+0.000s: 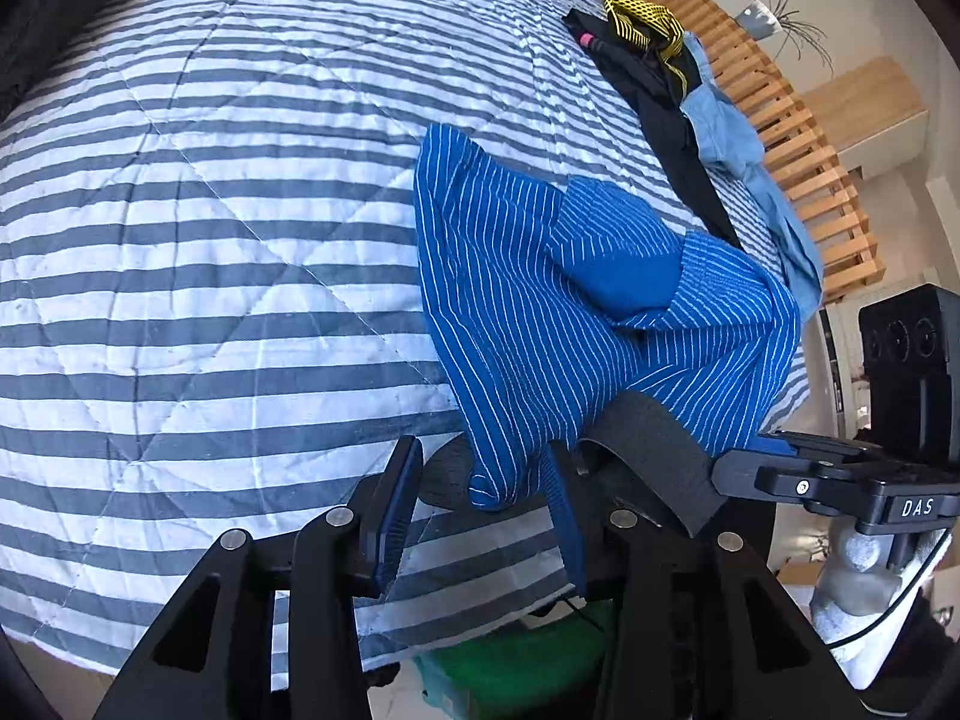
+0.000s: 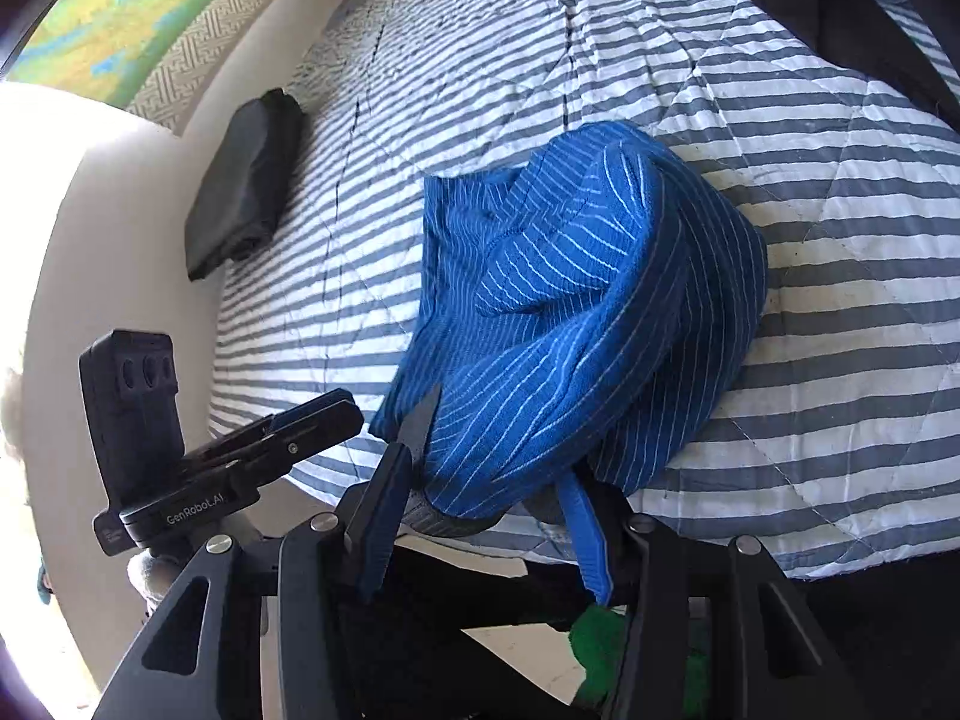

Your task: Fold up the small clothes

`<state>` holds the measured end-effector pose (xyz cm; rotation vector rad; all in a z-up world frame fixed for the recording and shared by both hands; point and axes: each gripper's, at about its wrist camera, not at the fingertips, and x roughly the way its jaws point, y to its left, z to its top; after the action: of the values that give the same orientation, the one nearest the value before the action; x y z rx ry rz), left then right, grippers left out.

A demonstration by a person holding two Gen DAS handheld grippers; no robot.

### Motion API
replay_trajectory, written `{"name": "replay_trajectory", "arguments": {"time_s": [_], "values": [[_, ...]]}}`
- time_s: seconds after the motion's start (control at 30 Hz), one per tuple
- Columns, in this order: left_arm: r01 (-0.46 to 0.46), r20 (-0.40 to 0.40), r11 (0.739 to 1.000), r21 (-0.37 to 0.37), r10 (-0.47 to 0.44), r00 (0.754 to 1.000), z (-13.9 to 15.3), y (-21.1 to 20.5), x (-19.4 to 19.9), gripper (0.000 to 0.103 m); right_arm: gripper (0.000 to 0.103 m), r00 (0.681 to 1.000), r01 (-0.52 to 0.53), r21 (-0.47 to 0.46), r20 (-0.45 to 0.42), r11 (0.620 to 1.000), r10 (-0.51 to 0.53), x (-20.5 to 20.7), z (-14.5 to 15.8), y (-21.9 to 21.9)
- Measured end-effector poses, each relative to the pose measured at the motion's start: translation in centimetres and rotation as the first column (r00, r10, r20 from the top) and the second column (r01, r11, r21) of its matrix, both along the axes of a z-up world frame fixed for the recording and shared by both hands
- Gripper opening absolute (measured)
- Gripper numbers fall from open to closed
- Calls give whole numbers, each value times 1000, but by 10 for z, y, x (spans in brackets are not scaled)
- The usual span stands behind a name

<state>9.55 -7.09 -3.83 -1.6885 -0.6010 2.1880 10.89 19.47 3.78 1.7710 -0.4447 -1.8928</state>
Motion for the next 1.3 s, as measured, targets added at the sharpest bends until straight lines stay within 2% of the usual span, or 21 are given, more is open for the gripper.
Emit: {"name": "replay_trajectory", "arguments": {"time_s": [0.03, 0.07, 0.1, 0.13, 0.23, 0.27, 0.33, 0.4, 0.43, 0.47, 0.5, 0.53, 0.6, 0.73, 0.77, 0.87, 0.97, 1.03, 1.1, 1.2, 1.3], "values": [[7, -7, 1000, 9, -7, 1000, 0, 1, 1, 43, 44, 1000, -5, 2, 6, 1000, 5, 0, -1, 3], [14, -17, 1000, 9, -13, 1000, 0, 2, 3, 43, 33, 1000, -5, 2, 6, 1000, 5, 2, -1, 9], [22, -29, 1000, 3, -22, 999, 2, 3, 4, 38, 25, 1000, -10, 1, 1, 1000, 10, 2, 1, 16], [34, -39, 999, -12, -35, 999, 4, 4, 7, 27, 13, 1000, -15, -1, 0, 1000, 15, 1, 2, 23], [52, -80, 997, -63, -57, 995, 11, 9, 16, 30, 5, 1000, -1, -24, -10, 1000, 1, 1, 11, 53], [57, -92, 996, -70, -63, 994, 14, 12, 17, 33, 5, 1000, 4, -20, -18, 1000, -4, 1, 15, 61], [54, -95, 997, -58, -59, 994, 16, 16, 22, 58, 5, 999, 17, -17, -33, 1000, -17, 1, 19, 76], [67, -115, 995, -69, -74, 991, 15, 22, 23, 58, 5, 999, 26, -10, -48, 1000, -26, 2, 20, 83], [73, -101, 993, -95, -83, 991, 11, 28, 21, 51, 5, 998, 29, -4, -52, 1000, -29, 2, 19, 87], [89, -77, 990, -111, -98, 992, 5, 32, 19, 38, 5, 998, 35, -1, -50, 999, -35, 2, 17, 90], [104, -49, 987, -126, -111, 993, -1, 36, 18, 7, 5, 998, 41, -1, -42, 999, -41, 2, 14, 93], [101, -33, 987, -125, -106, 994, -4, 36, 18, 7, 4, 999, 44, -1, -32, 999, -44, 3, 10, 95], [82, -50, 994, -72, -85, 995, 5, 29, 20, 5, 3, 999, 48, 3, -26, 999, -48, 6, 6, 103], [-2, -125, 998, 59, 9, 992, 56, -11, 8, 5, 2, 993, 94, -55, -61, 994, -98, 1, 25, 130], [-30, -148, 997, 68, 39, 988, 72, -24, 0, 5, 2, 990, 109, -76, -82, 991, -116, -4, 35, 138], [-100, -193, 993, 58, 109, 975, 116, -57, -44, 5, 2, 972, 156, -109, -162, 982, -173, -35, 67, 152], [-171, -218, 984, 41, 176, 960, 163, -77, -100, 5, 2, 955, 186, -152, -204, 971, -215, -91, 97, 156], [-189, -267, 981, 47, 195, 944, 198, -96, -115, 5, 2, 946, 201, -204, -213, 958, -244, -129, 120, 155], [-189, -312, 981, 39, 192, 930, 230, -106, -112, 5, 2, 928, 213, -227, -259, 950, -269, -152, 149, 156], [-182, -307, 983, -7, 171, 936, 238, -114, -97, 5, 2, 915, 182, -258, -310, 949, -259, -154, 175, 162], [-206, -206, 979, -8, 200, 958, 200, -128, -69, 5, 2, 926, 148, -252, -305, 956, -223, -135, 161, 163]]}}
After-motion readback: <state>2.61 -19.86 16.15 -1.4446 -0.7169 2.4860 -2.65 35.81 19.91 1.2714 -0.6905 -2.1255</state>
